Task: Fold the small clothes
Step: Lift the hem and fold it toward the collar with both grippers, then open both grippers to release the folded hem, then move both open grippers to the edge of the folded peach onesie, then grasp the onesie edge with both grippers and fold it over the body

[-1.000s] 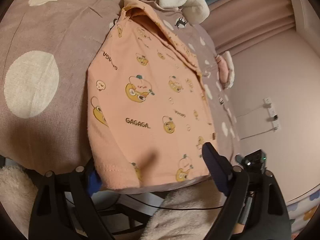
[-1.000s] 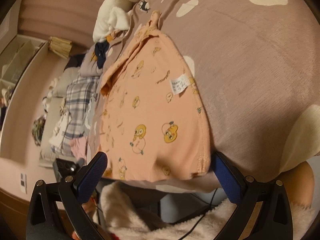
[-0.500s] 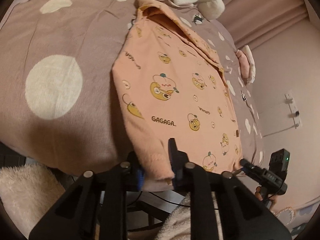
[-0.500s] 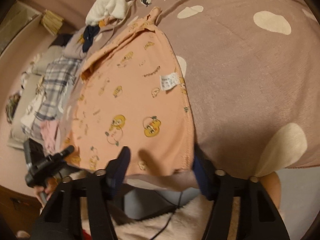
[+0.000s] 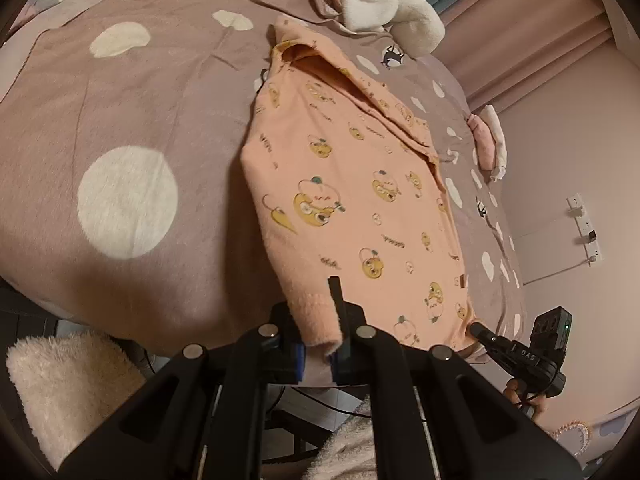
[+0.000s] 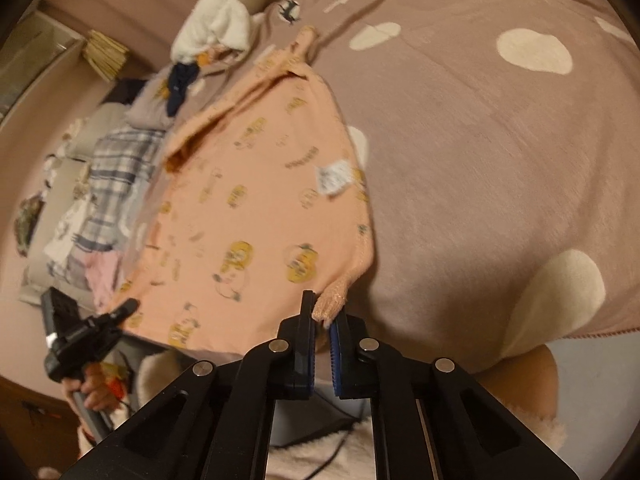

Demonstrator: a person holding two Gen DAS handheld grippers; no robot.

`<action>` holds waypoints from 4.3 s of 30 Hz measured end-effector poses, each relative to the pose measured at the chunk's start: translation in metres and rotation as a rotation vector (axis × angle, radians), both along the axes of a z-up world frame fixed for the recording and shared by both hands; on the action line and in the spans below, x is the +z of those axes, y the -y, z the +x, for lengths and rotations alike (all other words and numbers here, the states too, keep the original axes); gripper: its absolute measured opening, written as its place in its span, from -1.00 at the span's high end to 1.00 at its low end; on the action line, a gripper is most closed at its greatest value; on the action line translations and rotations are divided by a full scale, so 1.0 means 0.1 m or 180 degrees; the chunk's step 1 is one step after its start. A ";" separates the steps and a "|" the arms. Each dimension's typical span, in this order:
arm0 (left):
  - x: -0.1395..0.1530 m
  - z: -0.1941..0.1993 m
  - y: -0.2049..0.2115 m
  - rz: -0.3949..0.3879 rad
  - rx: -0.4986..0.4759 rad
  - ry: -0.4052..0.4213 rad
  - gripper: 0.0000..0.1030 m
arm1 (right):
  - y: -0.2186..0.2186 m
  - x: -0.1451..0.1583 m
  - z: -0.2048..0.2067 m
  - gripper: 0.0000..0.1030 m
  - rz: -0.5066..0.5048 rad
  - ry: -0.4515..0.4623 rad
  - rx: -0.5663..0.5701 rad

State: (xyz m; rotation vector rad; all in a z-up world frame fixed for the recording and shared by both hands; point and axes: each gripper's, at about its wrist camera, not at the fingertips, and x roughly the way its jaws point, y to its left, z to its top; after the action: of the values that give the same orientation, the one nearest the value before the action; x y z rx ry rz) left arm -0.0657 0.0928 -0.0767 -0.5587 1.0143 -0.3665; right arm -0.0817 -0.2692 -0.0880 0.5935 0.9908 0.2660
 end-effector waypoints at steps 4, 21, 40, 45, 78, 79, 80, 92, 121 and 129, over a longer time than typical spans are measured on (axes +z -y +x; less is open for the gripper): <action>0.06 0.06 0.00 -0.0058 0.0013 0.0034 0.85 | -0.04 0.15 0.06 0.84 -0.0002 0.0189 0.0015; 0.62 0.74 -0.11 -0.0114 0.0270 0.0434 0.86 | -0.04 0.85 0.79 0.86 -0.0118 0.0748 0.0094; 0.98 2.41 -0.24 -0.0214 0.0657 0.0627 0.86 | -0.20 1.24 2.62 0.86 -0.0282 0.0842 0.0254; 0.54 3.04 -0.39 -0.0273 0.1078 0.0257 0.86 | -0.14 0.89 3.19 0.86 -0.0396 0.0468 0.0088; 0.86 1.94 0.10 0.0966 0.0381 0.0570 -0.99 | -0.30 0.94 2.53 -0.76 -0.0793 0.0144 0.0070; 0.87 1.89 0.12 0.0927 0.0339 0.0573 -0.99 | -0.32 0.95 2.48 -0.76 -0.0830 0.0163 0.0086; 0.88 1.83 0.15 0.0875 0.0268 0.0571 -0.99 | -0.33 0.96 2.43 -0.77 -0.0860 0.0184 0.0111; 0.88 1.38 0.30 0.0511 0.0054 0.0499 -0.99 | -0.27 0.91 1.88 -0.81 -0.0629 0.0218 0.0139; -0.10 1.65 0.33 -0.0684 -0.0095 -0.0338 -0.99 | -0.32 -0.08 1.89 -0.88 0.0741 -0.0356 0.0170; -0.19 1.99 0.36 -0.0878 -0.0039 -0.0281 -0.99 | -0.29 -0.16 2.18 -0.90 0.1065 -0.0269 0.0132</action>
State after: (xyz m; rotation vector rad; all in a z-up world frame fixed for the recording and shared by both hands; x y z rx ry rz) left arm 0.1335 0.0567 -0.0958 -0.8231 1.0594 -0.5003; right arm 0.1360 -0.2398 -0.1036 0.8949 1.0490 0.4518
